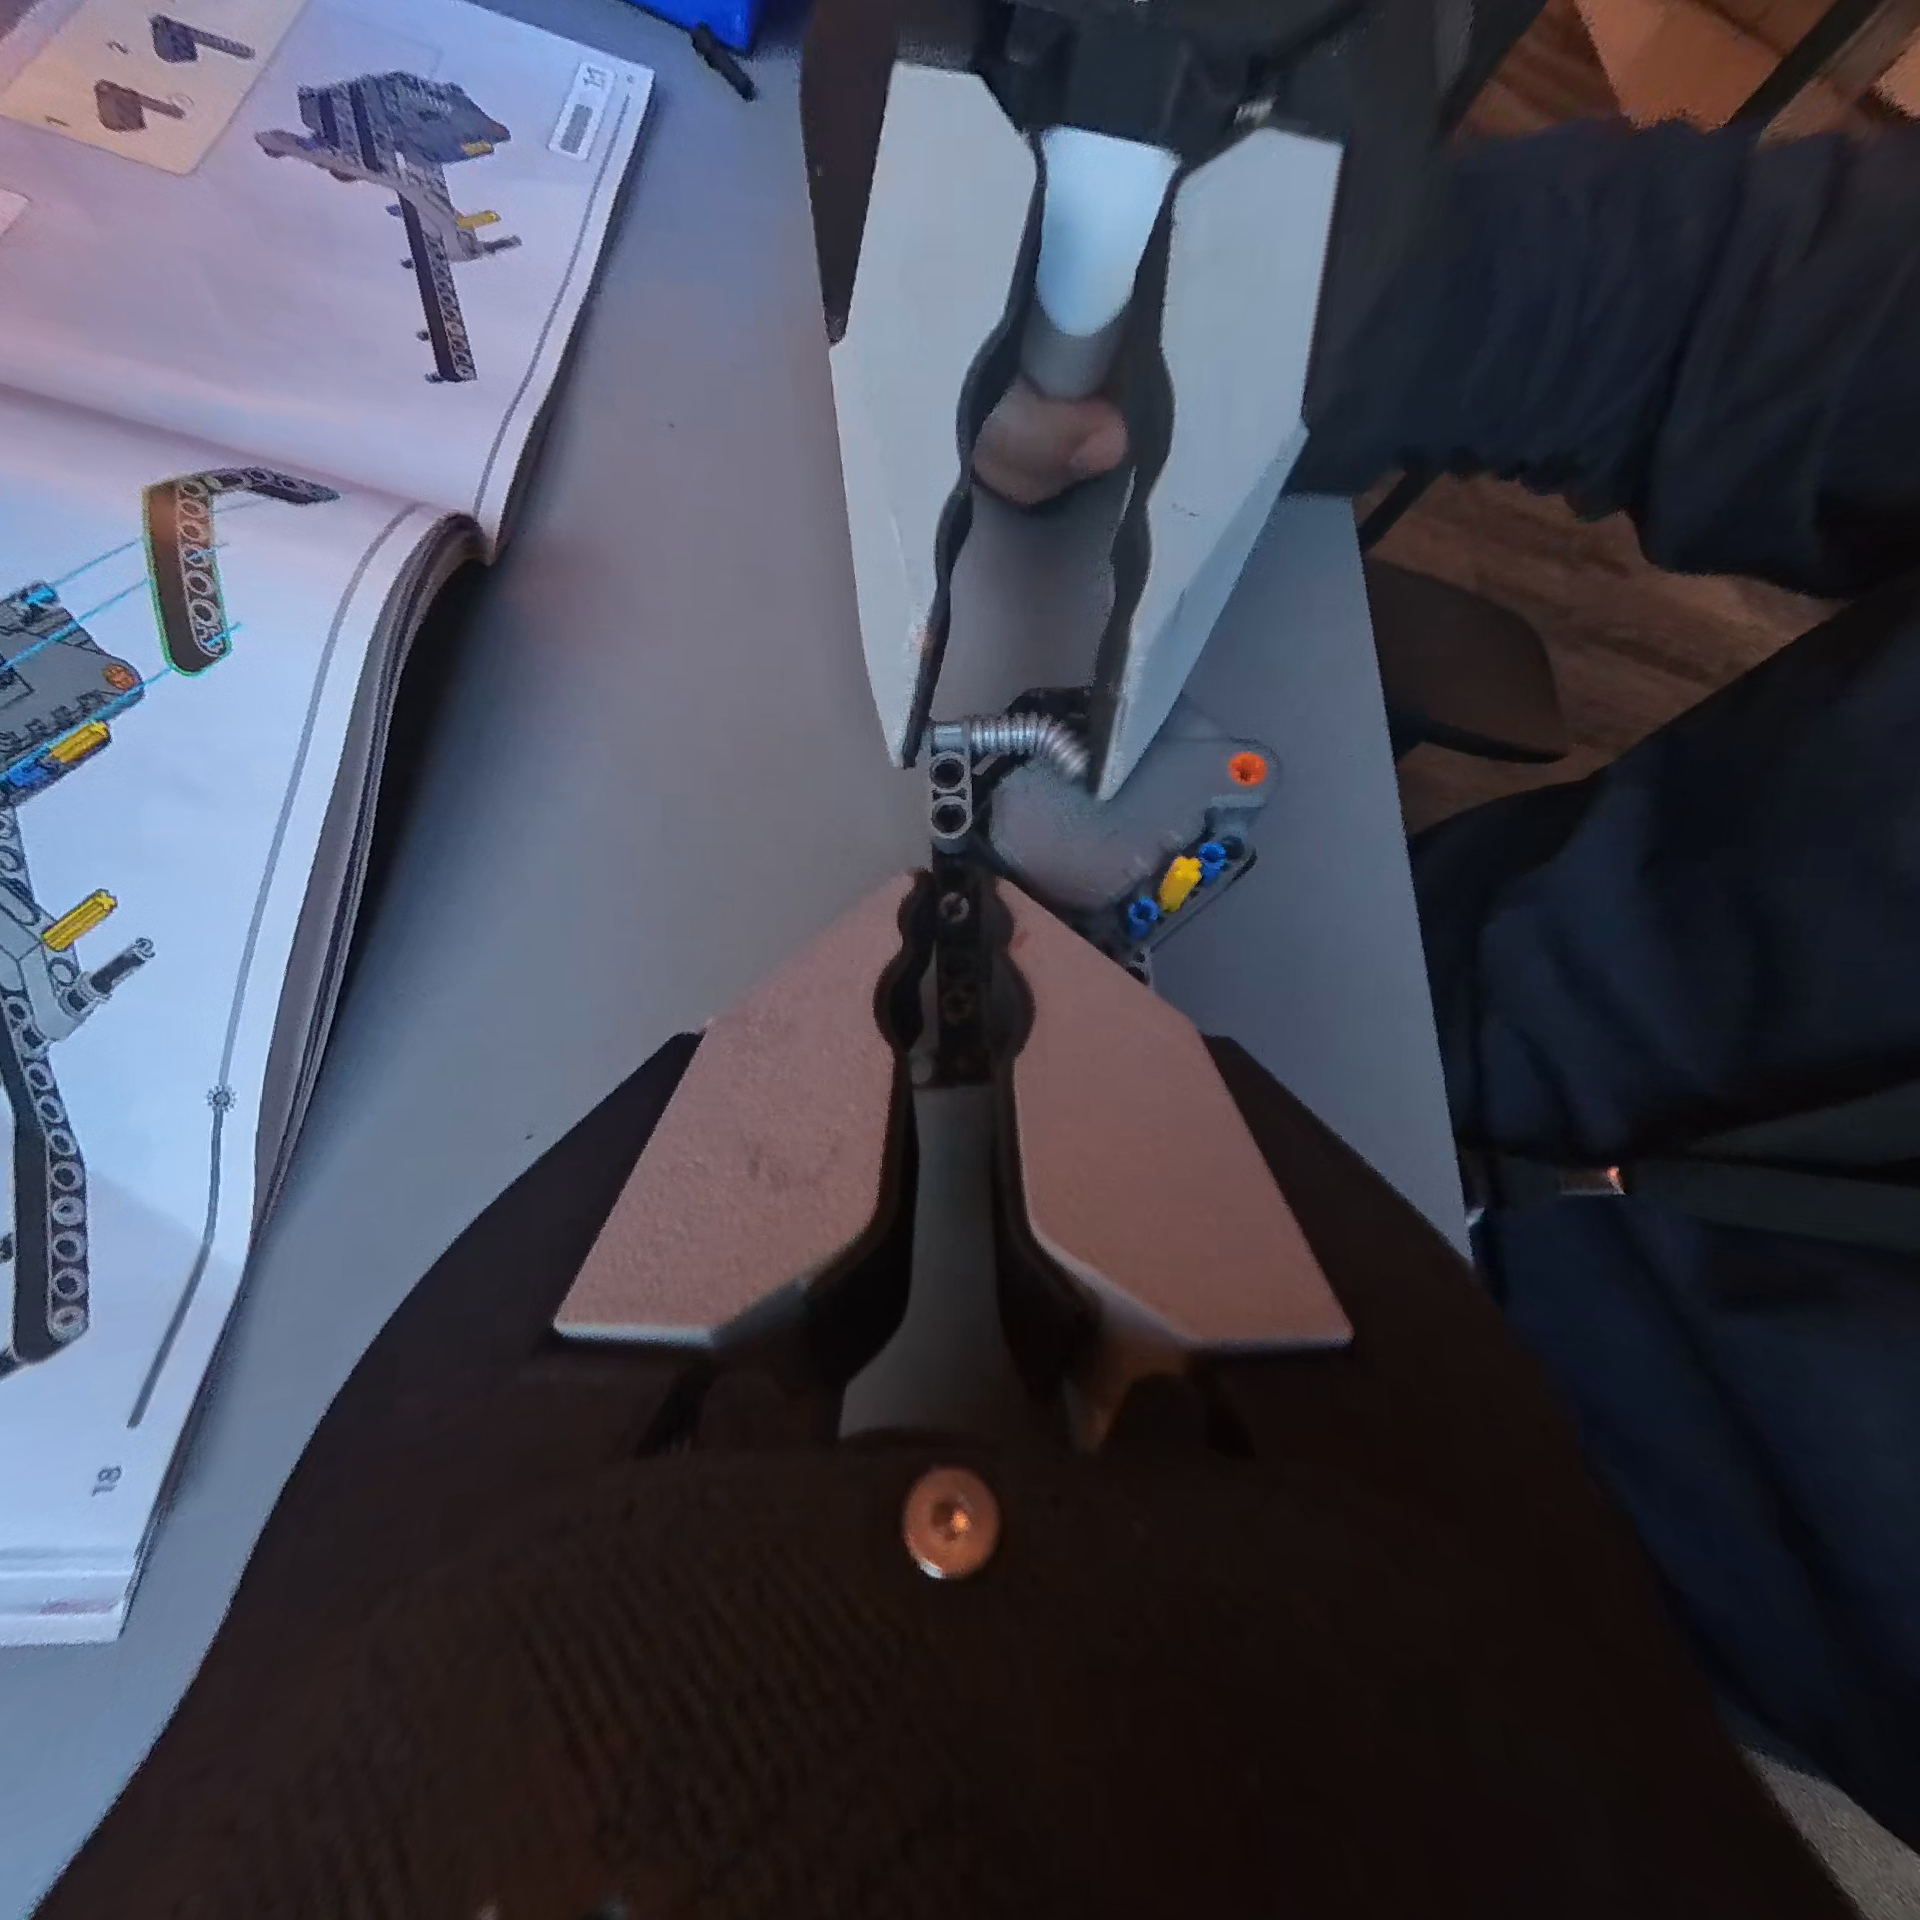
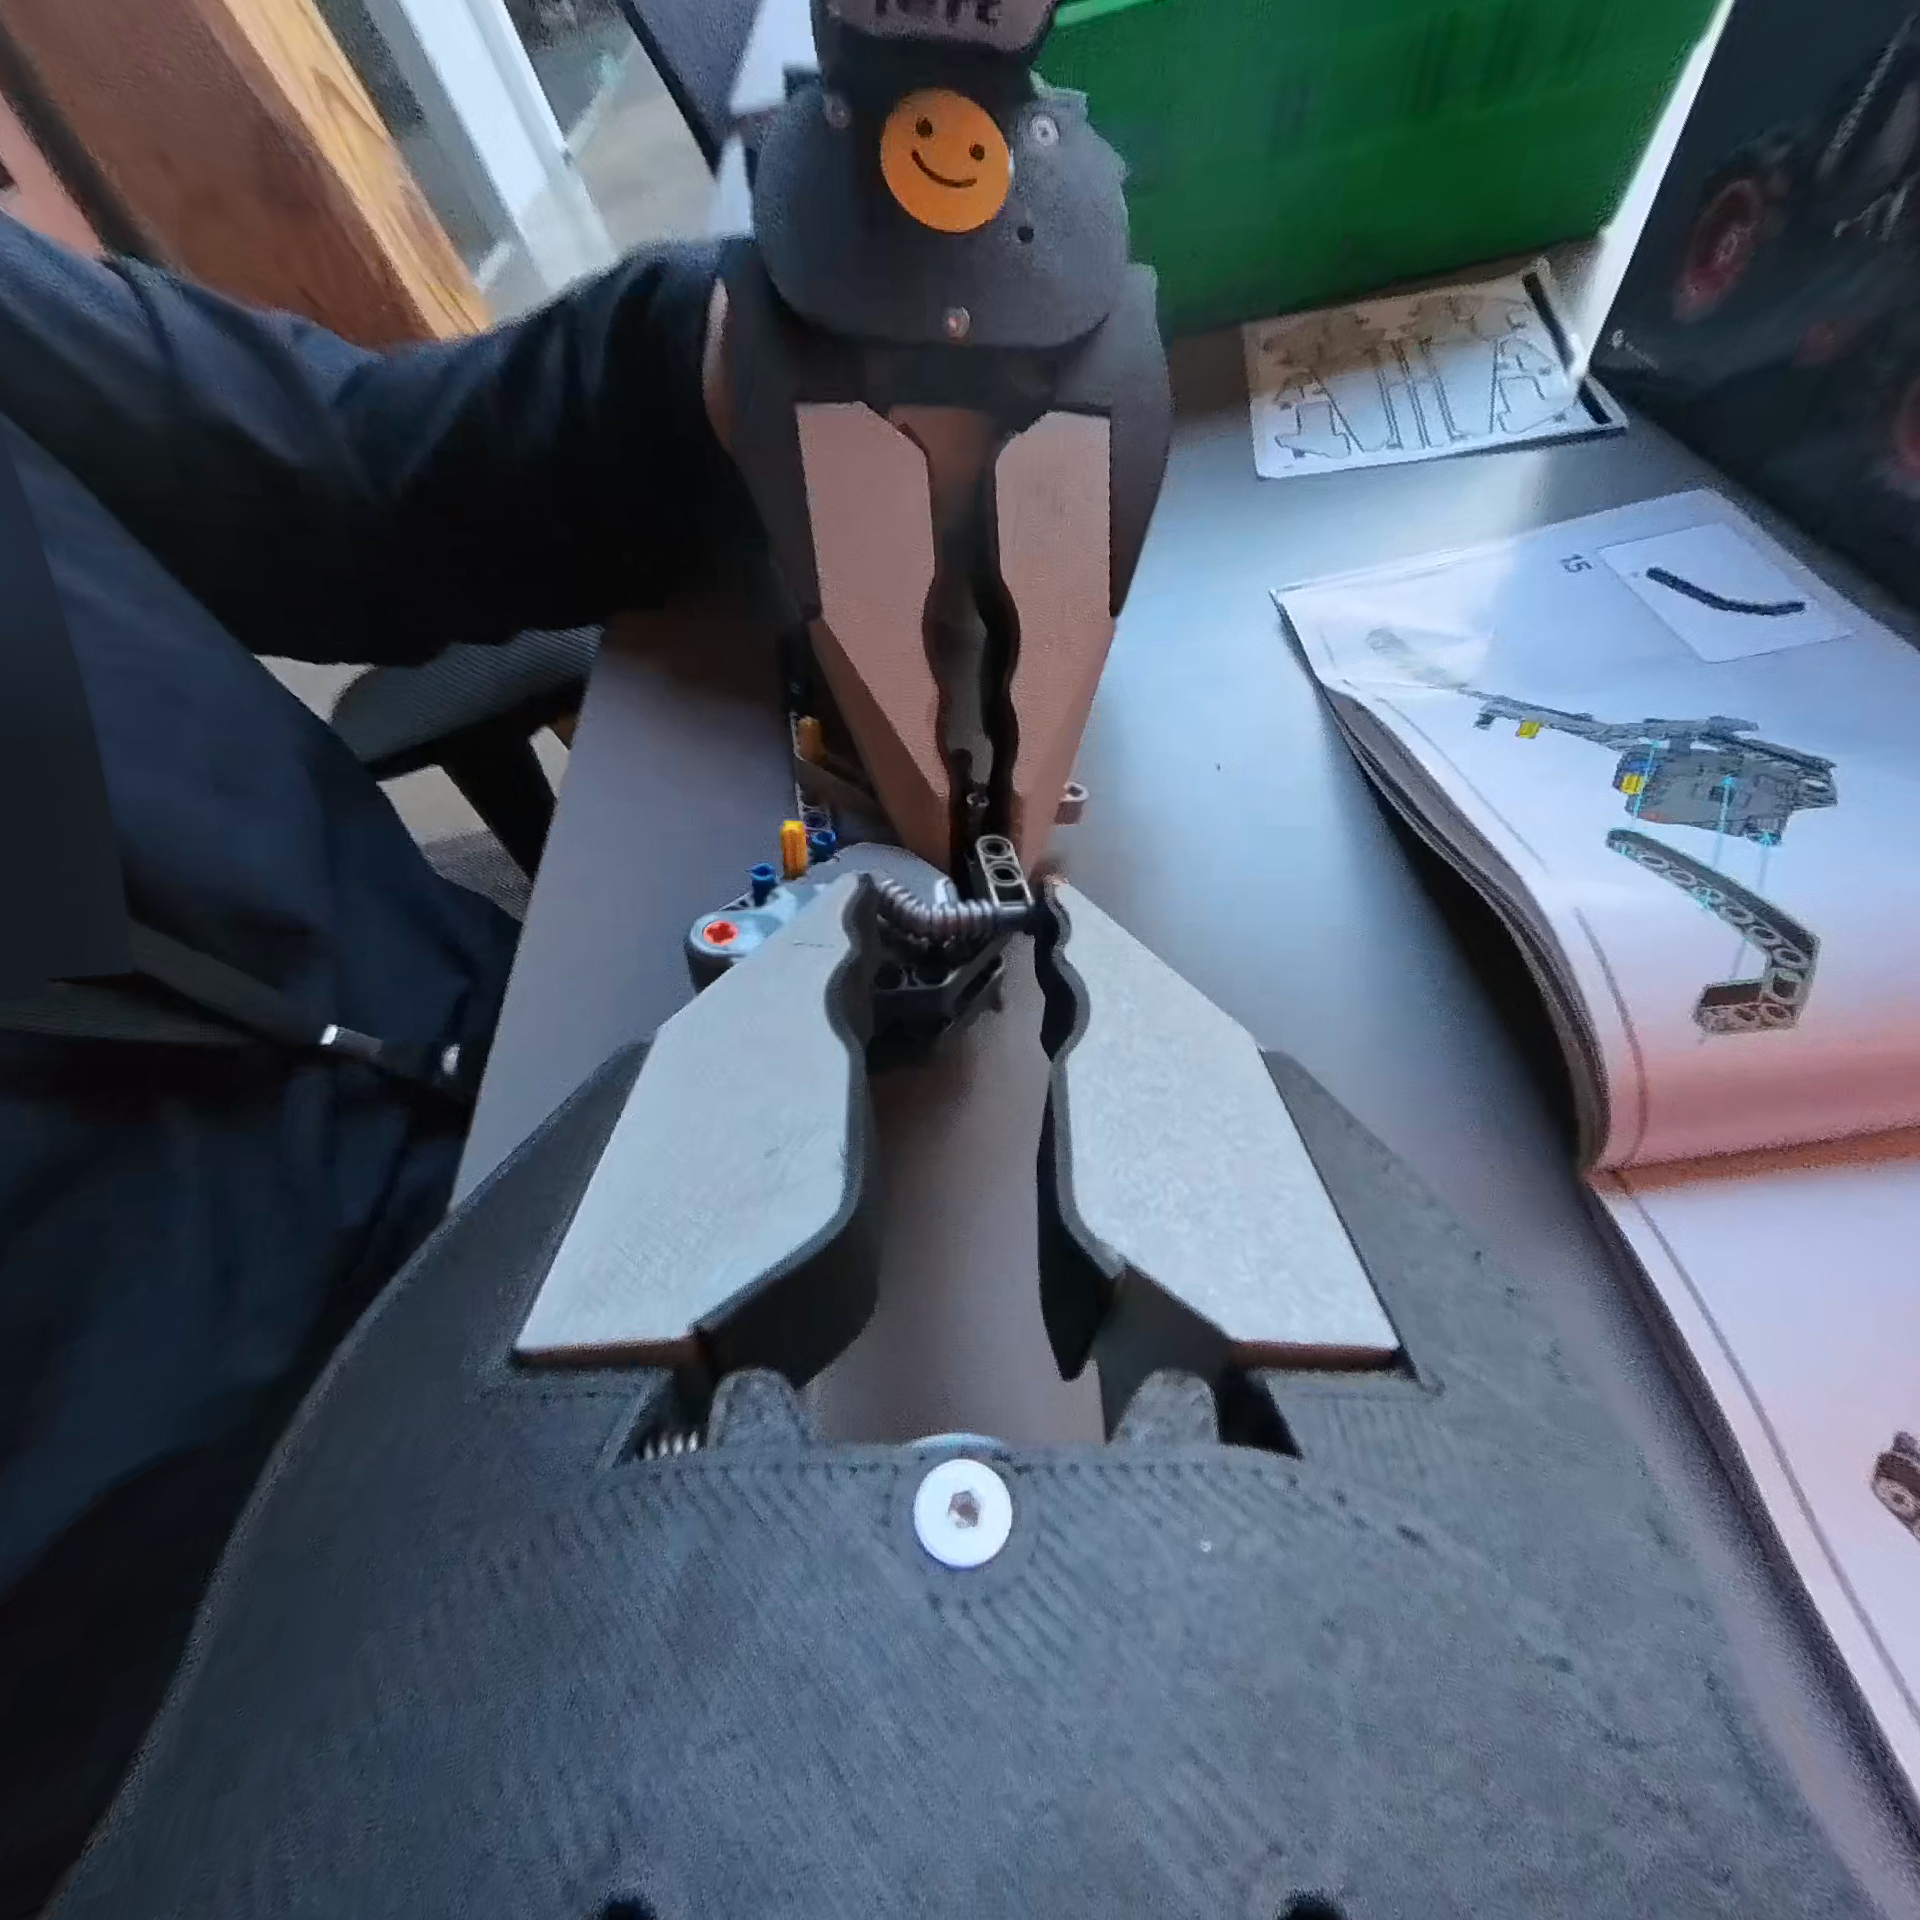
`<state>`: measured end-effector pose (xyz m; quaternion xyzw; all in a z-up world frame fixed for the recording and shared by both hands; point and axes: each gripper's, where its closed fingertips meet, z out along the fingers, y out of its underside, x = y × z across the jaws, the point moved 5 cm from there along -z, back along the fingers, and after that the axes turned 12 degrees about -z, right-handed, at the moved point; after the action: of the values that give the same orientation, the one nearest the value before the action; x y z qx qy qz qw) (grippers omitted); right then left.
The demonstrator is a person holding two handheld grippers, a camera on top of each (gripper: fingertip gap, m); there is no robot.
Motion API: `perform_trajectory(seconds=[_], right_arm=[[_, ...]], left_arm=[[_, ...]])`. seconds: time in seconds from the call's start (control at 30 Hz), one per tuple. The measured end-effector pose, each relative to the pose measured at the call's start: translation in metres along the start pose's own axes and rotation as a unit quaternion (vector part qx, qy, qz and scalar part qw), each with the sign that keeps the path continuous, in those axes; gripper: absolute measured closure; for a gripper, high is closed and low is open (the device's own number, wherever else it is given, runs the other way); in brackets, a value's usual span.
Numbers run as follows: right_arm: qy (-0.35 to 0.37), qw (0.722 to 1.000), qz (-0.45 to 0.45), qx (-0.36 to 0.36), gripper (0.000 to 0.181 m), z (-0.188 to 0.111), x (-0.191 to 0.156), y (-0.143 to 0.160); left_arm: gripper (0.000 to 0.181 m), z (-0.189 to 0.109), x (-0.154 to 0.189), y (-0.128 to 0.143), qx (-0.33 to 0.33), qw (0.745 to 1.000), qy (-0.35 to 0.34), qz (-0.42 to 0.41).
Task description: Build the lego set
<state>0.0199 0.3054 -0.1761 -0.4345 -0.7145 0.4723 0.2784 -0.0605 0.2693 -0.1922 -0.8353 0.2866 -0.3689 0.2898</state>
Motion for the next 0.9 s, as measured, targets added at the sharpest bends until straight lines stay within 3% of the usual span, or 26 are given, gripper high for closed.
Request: perform_trajectory(seconds=[0.13, 0.17, 0.4, 0.77, 0.9], right_arm=[[-0.037, 0.999, -0.003, 0.012, 0.148, -0.004, -0.006, 0.0], [-0.05, 0.998, -0.01, 0.034, 0.156, -0.006, -0.01, -0.004], [0.008, 0.995, 0.033, 0.093, 0.154, -0.026, 0.011, -0.006], [0.002, 0.999, -0.032, 0.007, 0.152, -0.005, -0.004, 0.002], [0.005, 0.998, -0.06, -0.021, 0.176, -0.001, -0.006, 0.005]], left_arm=[[0.176, 0.001, 0.002, 0.001, -0.006, 1.0, 0.008, 0.002], [0.176, 0.004, -0.001, 0.005, -0.027, 1.0, -0.008, 0.008], [0.176, 0.005, 0.0, 0.006, -0.03, 0.999, -0.02, 0.023], [0.176, 0.009, 0.006, 0.004, -0.025, 0.998, -0.016, 0.051], [0.176, 0.012, 0.012, 0.006, -0.035, 0.997, 0.003, 0.065]])
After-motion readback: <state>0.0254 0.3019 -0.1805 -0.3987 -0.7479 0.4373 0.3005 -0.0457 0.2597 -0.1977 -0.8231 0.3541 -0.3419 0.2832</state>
